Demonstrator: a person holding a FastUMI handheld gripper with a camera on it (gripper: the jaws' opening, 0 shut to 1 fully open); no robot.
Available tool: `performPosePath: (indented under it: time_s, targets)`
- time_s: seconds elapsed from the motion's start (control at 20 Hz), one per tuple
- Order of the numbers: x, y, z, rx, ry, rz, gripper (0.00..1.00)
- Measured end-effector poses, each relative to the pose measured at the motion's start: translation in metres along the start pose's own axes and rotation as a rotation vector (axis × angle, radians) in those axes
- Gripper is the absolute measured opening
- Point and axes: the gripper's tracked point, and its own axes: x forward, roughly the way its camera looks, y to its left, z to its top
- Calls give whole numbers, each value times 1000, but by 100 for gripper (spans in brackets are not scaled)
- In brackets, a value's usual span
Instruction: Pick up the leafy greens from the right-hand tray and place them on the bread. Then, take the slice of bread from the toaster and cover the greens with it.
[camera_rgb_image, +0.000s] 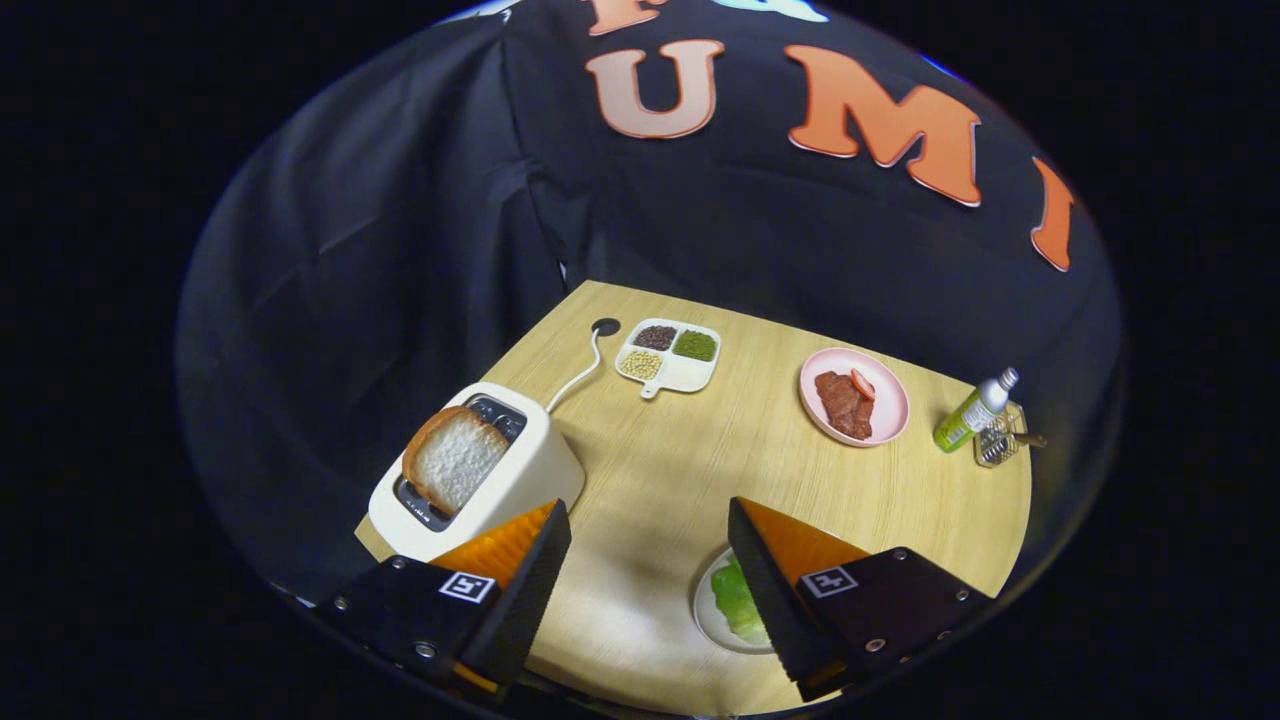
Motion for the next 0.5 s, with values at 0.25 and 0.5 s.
performPosePath:
  time_s: [0.25,0.5]
  targets:
    - [13,81,34,-42,41,96,94]
    - [52,121,38,-95,110,69,94]
